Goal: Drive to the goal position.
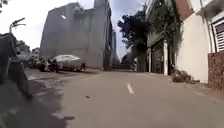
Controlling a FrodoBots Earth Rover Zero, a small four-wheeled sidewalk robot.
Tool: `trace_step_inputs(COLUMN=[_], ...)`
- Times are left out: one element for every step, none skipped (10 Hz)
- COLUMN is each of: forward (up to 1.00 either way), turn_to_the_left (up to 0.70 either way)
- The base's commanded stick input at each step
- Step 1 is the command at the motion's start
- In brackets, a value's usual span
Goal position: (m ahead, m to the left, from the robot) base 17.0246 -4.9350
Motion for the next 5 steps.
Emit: trace_step_inputs(forward=[1.00,1.00,1.00,1.00,1.00], turn_to_the_left=[0.06,0.06,0.06,0.06,0.06])
